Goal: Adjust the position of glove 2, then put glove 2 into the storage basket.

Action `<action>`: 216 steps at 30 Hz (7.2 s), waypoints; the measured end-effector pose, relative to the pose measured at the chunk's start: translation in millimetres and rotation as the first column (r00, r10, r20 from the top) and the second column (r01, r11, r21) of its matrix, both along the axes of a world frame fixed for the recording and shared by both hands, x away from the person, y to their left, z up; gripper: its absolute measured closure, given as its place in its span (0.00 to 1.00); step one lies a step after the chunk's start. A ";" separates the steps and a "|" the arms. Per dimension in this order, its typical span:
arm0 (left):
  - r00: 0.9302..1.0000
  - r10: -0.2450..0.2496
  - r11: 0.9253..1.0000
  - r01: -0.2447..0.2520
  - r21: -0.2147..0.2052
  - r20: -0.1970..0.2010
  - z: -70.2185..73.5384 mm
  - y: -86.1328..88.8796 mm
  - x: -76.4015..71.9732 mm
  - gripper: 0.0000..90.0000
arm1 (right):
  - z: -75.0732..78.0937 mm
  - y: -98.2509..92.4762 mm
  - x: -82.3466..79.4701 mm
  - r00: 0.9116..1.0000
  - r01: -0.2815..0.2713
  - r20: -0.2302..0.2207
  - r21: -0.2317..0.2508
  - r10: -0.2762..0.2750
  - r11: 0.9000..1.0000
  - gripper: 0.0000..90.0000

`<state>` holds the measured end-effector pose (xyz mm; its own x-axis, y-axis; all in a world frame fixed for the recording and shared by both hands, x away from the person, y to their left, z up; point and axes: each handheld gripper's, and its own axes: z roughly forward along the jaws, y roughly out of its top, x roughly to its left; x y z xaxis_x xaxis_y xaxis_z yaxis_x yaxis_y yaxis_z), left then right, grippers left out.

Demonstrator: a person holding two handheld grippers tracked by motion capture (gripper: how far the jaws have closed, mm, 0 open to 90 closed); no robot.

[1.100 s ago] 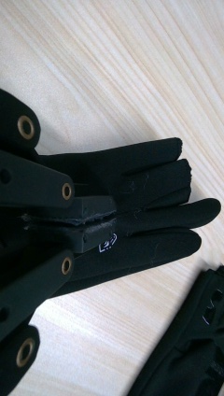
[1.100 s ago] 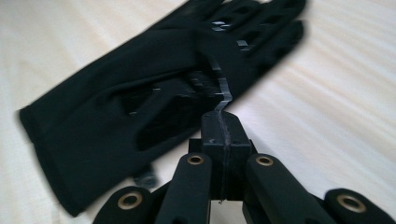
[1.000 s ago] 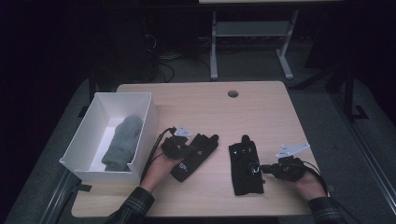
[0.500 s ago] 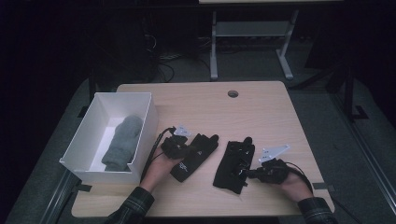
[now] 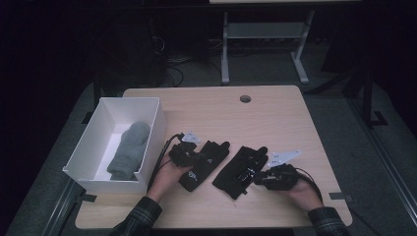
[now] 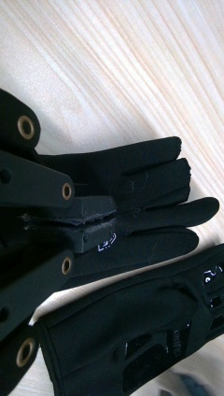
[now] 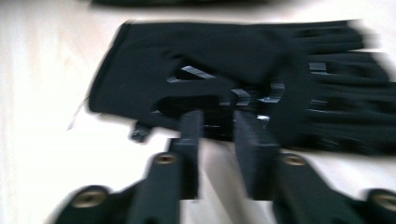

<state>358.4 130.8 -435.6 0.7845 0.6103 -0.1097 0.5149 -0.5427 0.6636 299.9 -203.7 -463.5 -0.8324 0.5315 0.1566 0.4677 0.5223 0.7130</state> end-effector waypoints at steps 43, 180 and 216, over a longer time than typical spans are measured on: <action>0.997 -0.051 0.990 0.042 -0.132 -0.063 28.0 -110.3 -10.9 0.98 | -18.1 -64.2 25.1 0.920 0.384 0.110 -0.049 -0.377 0.922 0.28; 0.989 -0.146 0.989 0.146 0.001 -0.040 63.9 -41.1 22.7 0.74 | -18.5 -56.4 23.7 0.927 0.369 0.102 -0.062 -0.362 0.927 0.17; 0.946 0.313 0.950 -0.311 -0.031 0.087 167.0 154.2 10.4 0.74 | -18.5 -56.1 23.6 0.926 0.372 0.102 -0.061 -0.365 0.926 0.17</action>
<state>368.8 284.9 -268.6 0.5622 0.8248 -0.0598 0.5950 -0.3532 0.7219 323.5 -259.8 -482.1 -0.5843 0.8107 0.0376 0.5753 0.3811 0.7238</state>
